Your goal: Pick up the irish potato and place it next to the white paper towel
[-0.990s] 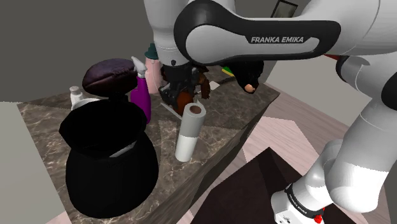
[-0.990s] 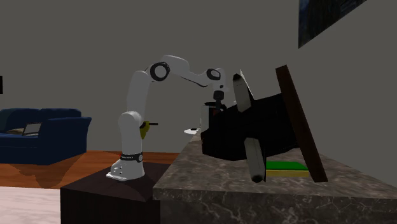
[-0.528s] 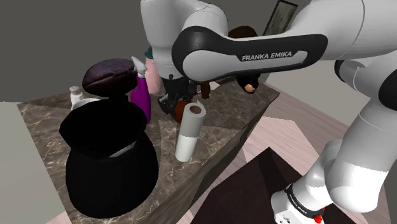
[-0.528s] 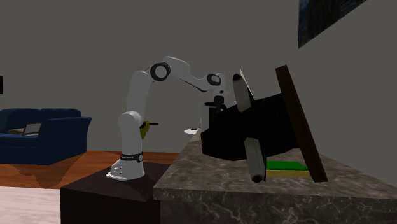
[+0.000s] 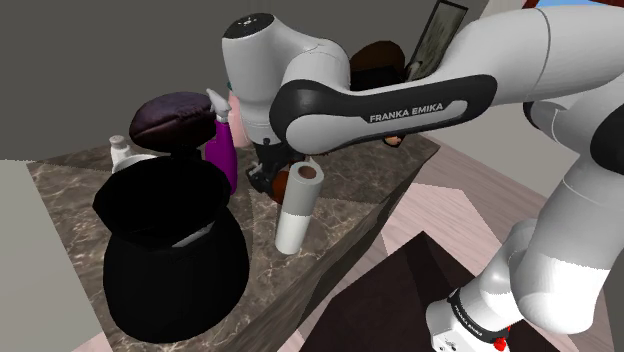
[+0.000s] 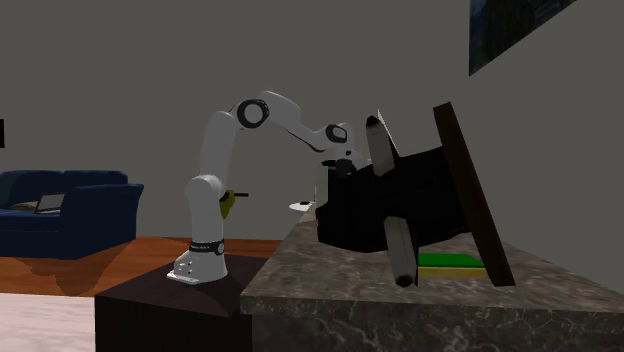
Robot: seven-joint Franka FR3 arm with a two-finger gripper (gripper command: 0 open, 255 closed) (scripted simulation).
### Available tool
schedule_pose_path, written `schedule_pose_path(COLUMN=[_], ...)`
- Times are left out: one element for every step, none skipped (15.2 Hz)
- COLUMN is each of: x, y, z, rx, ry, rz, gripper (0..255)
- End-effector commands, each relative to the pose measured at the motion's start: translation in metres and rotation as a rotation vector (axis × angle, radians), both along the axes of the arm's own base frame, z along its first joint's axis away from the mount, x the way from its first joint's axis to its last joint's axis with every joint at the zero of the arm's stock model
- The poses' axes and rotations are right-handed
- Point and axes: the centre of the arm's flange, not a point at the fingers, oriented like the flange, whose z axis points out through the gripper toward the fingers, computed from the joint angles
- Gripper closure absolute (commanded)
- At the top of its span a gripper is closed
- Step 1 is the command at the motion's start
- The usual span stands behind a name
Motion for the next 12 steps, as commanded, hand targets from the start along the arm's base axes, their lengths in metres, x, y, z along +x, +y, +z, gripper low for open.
schedule_pose_path(x=[0.000,0.000,0.000,0.000,0.000,0.000,0.000,0.000,0.000,0.000,0.000,-0.001], y=[-0.001,-0.001,-0.001,-0.001,-0.001,-0.001,-0.001,-0.001,-0.001,-0.001,-0.001,0.000], z=[-0.014,-0.019,-0.028,-0.028,-0.027,-0.027,-0.027,-0.027,-0.027,-0.027,-0.027,-0.029], rx=[-0.004,-0.004,-0.004,-0.004,-0.004,-0.004,-0.004,-0.004,-0.004,-0.004,-0.004,-0.004], ry=[0.006,0.006,0.006,0.006,0.006,0.006,0.006,0.006,0.006,0.006,0.006,0.006], rz=[-0.002,-0.002,-0.002,-0.002,-0.002,-0.002,-0.002,-0.002,-0.002,-0.002,-0.002,-0.002], gripper=[255,255,255,255,255,255,255,255,255,255,255,0])
